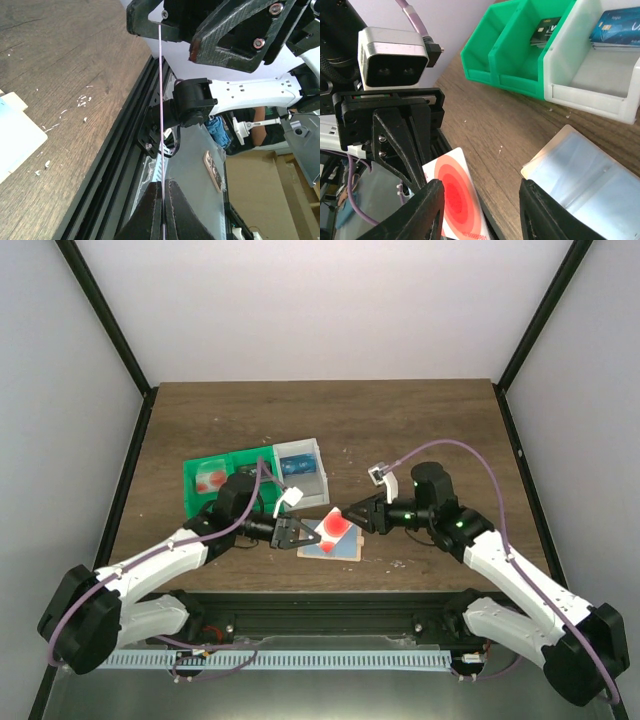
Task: Take the credit cards out of the card holder
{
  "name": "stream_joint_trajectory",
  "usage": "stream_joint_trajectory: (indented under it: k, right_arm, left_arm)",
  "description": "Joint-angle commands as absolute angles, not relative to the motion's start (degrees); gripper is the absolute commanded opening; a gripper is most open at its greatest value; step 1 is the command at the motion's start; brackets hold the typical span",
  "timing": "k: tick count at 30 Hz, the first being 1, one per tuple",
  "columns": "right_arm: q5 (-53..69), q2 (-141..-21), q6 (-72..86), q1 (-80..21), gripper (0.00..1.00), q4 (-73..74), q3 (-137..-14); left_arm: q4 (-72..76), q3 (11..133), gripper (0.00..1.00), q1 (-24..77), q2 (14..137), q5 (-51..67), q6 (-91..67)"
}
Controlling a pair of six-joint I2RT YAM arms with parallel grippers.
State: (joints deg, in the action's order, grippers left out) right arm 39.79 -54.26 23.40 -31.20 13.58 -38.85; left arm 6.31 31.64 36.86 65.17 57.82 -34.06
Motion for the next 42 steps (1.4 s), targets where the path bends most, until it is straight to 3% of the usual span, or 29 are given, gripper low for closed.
stream_joint_trajectory:
  k: [1, 7, 13, 18, 19, 21, 24, 26, 29, 35, 42]
  right_arm:
    - [41.02, -53.79, 23.49, -30.67, 0.42, 11.94, -38.58]
    - [43.79, -54.13, 23.88, -30.67, 0.42, 9.95, -37.57]
    - [47.75, -54.87, 25.75, -30.7, 0.28, 6.02, -35.96]
    - [48.44, -54.64, 26.26, -30.67, 0.02, 4.3, -35.34]
    - [48.47, -54.54, 26.41, -30.64, 0.01, 3.97, -35.08]
    - [48.46, -54.45, 26.72, -30.72, 0.01, 3.69, -34.79]
    - [48.49, -54.51, 27.76, -30.67, 0.01, 2.81, -34.51]
    - [47.94, -54.3, 29.62, -30.68, 0.0, 1.25, -33.92]
    - [45.48, -54.08, 36.96, -30.67, 0.0, -5.39, -30.63]
    - [41.95, -56.79, 60.36, -30.76, 0.01, -33.07, -22.01]
    - [28.64, -58.52, 73.9, -33.39, 0.0, -47.45, -18.83]
  left_arm:
    - [6.96, 32.72, 0.0, 37.34, 64.6, 58.84, -32.74]
    - [6.8, 32.78, 0.0, 37.47, 63.87, 58.56, -32.52]
    - [6.78, 32.62, 0.0, 37.48, 63.23, 58.07, -32.63]
    - [5.66, 32.3, 0.0, 37.45, 62.62, 57.3, -31.99]
    - [5.61, 32.29, 0.0, 37.5, 62.46, 57.0, -32.04]
    - [5.33, 32.32, 0.13, 37.42, 62.24, 56.16, -32.19]
    - [4.1, 32.95, 0.42, 37.19, 62.02, 53.91, -33.03]
    - [2.61, 33.25, 0.5, 36.74, 61.22, 51.08, -33.76]
    - [3.13, 31.83, 0.53, 34.52, 58.18, 45.66, -38.86]
    - [29.7, 17.95, 0.57, 29.15, 51.61, 45.13, -66.53]
    - [33.65, 16.0, 0.59, 29.0, 52.69, 42.78, -69.43]
